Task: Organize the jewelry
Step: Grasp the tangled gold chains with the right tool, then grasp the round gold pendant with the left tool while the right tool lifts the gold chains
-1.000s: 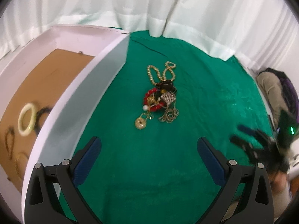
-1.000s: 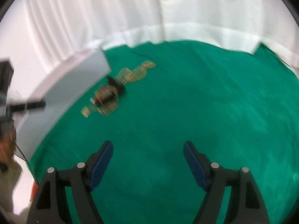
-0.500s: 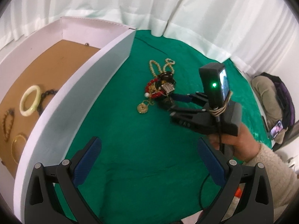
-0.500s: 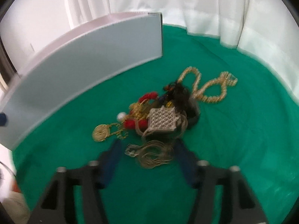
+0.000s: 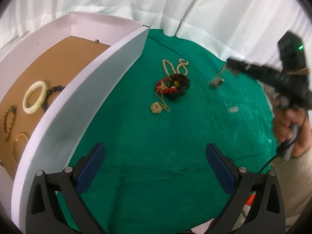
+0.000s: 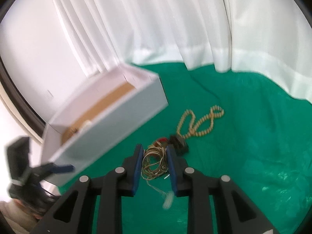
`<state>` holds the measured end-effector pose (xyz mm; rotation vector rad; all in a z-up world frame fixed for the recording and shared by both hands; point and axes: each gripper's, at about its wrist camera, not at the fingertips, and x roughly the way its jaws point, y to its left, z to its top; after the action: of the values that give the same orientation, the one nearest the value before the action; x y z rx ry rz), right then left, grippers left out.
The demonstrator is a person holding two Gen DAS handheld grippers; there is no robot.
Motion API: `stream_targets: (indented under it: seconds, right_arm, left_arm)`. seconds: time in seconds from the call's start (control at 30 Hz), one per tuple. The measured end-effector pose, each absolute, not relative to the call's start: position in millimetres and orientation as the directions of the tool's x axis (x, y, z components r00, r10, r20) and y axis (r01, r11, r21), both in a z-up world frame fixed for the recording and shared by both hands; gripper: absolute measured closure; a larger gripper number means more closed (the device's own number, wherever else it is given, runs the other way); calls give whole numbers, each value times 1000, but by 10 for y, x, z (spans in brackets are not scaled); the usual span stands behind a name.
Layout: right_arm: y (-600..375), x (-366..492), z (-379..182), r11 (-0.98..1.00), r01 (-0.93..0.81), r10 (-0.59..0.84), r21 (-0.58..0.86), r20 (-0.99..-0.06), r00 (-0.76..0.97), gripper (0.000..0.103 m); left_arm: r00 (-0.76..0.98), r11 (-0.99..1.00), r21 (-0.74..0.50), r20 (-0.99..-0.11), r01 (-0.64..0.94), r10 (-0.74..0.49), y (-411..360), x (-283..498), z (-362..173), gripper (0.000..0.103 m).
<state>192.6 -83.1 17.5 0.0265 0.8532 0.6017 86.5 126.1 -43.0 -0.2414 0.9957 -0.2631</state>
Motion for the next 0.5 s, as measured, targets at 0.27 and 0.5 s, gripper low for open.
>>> stream_targets:
  seconds: [0.27, 0.5]
  right_arm:
    - [-939, 1688, 634, 825, -502, 539, 261, -633, 556, 78]
    - [-1152, 1387, 718, 831, -478, 540, 283, -615, 575, 78]
  left_arm:
    - [481, 939, -288, -807, 185, -342, 1057, 928, -492, 1]
    - [465, 945, -169, -837, 281, -288, 644, 1607, -784, 8]
